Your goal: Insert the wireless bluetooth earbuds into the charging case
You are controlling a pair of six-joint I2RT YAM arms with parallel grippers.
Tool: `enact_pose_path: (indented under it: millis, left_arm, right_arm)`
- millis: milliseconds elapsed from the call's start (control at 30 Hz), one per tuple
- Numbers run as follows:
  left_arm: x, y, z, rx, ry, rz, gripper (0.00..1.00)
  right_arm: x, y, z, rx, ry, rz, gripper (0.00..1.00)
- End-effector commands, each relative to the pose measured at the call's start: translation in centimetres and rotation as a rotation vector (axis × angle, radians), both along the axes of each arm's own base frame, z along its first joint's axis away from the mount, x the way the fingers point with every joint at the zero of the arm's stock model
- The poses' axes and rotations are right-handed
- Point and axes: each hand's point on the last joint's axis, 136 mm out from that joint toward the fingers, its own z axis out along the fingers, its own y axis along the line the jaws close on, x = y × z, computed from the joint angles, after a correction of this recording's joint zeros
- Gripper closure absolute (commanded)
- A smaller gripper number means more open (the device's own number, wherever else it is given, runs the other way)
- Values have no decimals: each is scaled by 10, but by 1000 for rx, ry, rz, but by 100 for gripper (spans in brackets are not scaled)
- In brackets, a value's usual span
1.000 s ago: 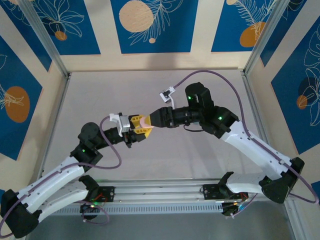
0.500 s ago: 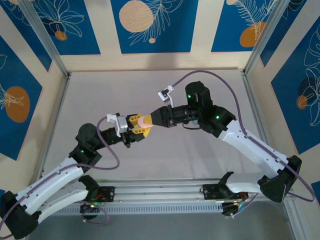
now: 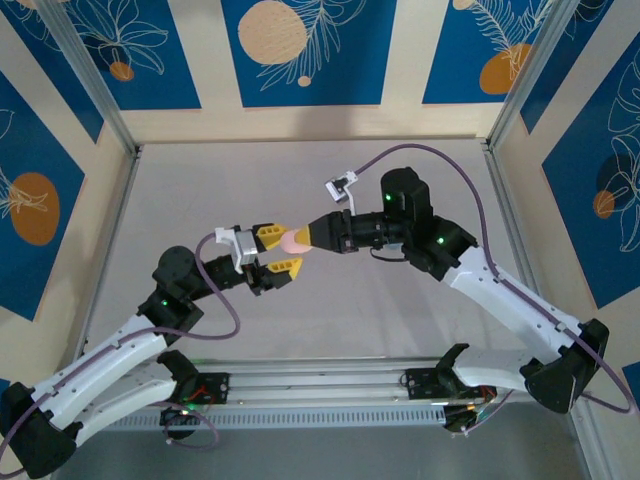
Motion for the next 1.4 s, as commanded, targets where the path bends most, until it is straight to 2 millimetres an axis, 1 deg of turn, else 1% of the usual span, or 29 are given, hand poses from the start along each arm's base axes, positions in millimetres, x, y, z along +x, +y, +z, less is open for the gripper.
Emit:
enact_pose_path:
  millis: [0, 67, 133, 200, 233, 300, 367, 433, 500, 567, 633, 700, 767, 900, 1100, 1133, 1200, 1267, 1367]
  left_arm:
    - [-3, 3, 15, -22, -26, 8, 43]
    - [-1, 4, 14, -20, -20, 25, 37]
    - [2, 6, 12, -17, -13, 49, 34]
    - [7, 9, 10, -6, 3, 85, 33]
    - [12, 11, 6, 6, 18, 111, 33]
    - [21, 15, 0, 26, 50, 172, 32]
    - [31, 21, -8, 54, 91, 235, 30]
    - [38, 25, -16, 75, 115, 282, 29]
    - [48, 31, -29, 105, 157, 352, 28]
    - [60, 40, -45, 144, 211, 435, 26]
    - [66, 44, -54, 167, 239, 477, 24]
    - [70, 48, -62, 181, 260, 508, 21]
    - [75, 50, -72, 202, 289, 538, 18]
    - [79, 47, -86, 241, 333, 544, 15]
    - [80, 46, -99, 268, 364, 542, 6]
    - [80, 47, -100, 271, 366, 544, 2]
    - [80, 48, -101, 275, 369, 550, 0]
    - [80, 50, -101, 277, 367, 557, 0]
    - [79, 52, -101, 278, 362, 564, 0]
  right_arm:
    - [8, -12, 4, 21, -18, -71, 86]
    - [17, -20, 0, 19, -8, -127, 86]
    - [27, -32, -7, 8, -1, -201, 86]
    - [40, -49, -16, -6, 7, -299, 86]
    - [47, -61, -24, -24, 16, -363, 85]
    - [60, -87, -47, -73, 55, -492, 85]
    - [71, -114, -76, -116, 123, -607, 85]
    - [77, -134, -107, -136, 202, -675, 85]
    - [81, -145, -138, -135, 274, -704, 85]
    - [84, -151, -167, -129, 344, -720, 86]
    - [87, -150, -186, -132, 377, -720, 86]
    - [91, -145, -201, -151, 397, -702, 86]
    - [96, -136, -216, -188, 411, -672, 86]
    - [110, -114, -238, -216, 441, -608, 85]
    - [132, -79, -272, -268, 474, -533, 85]
    - [135, -73, -279, -283, 479, -519, 84]
    - [141, -64, -290, -303, 488, -504, 84]
    - [147, -59, -302, -320, 496, -497, 83]
    - [152, -56, -319, -345, 511, -493, 81]
